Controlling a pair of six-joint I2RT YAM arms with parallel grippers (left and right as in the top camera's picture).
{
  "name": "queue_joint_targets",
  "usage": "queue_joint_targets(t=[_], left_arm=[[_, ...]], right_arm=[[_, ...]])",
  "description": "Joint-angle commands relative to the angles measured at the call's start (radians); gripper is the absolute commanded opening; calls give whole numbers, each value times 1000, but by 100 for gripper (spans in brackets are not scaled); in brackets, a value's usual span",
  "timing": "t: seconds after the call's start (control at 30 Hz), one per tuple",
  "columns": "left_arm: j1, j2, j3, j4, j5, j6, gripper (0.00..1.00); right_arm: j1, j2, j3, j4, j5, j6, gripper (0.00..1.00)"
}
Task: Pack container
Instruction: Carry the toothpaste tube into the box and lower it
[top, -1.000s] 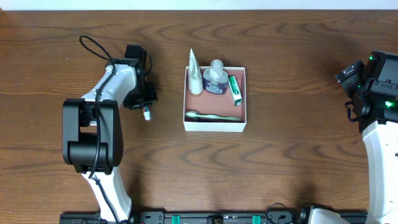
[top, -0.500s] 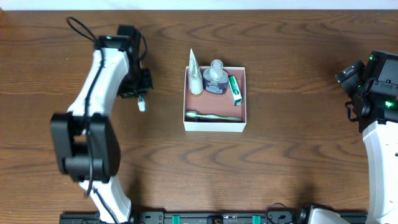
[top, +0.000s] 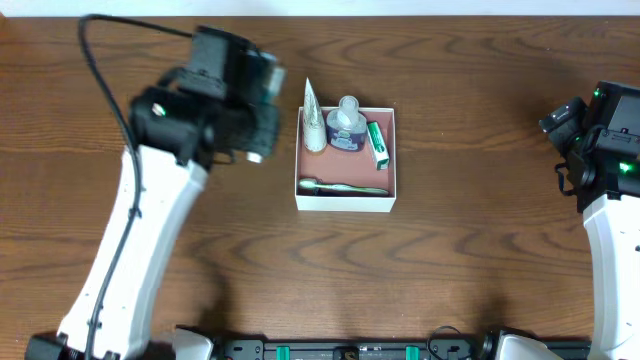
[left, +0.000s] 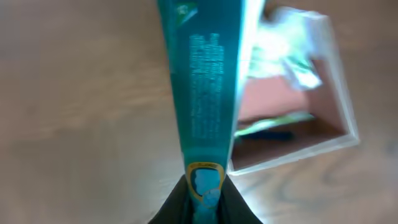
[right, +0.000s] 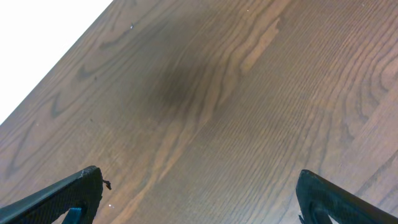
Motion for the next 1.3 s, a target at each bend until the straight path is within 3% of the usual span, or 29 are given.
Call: queue_joint_targets(t=[0.0,0.27,0.5,0.67,0.93,1.1,1.17,1.27], left_arm=[[-119,-14,14,4,12,200,11],[-311,69,13,35,-98,292,11],[-352,194,13,84,-97,360,11],[-358,280,12,80,-97,519,8],[-357,338,6,68,-101,918,6],[-357,351,6,55,-170,979,6],[-356,352,4,51,-188,979,14],[-356,352,4,53,-187,979,40]], right_arm=[[-6,1,10,-2,21,-1,99],[-6,1,10,-2,21,-1,99],[-6,1,10,-2,21,-1,99],[-6,1,10,-2,21,-1,99],[-6,1,10,-2,21,-1,99],[-6,1,10,-2,21,-1,99],[-6,1,10,-2,21,-1,99],[-6,1,10,-2,21,-1,99]])
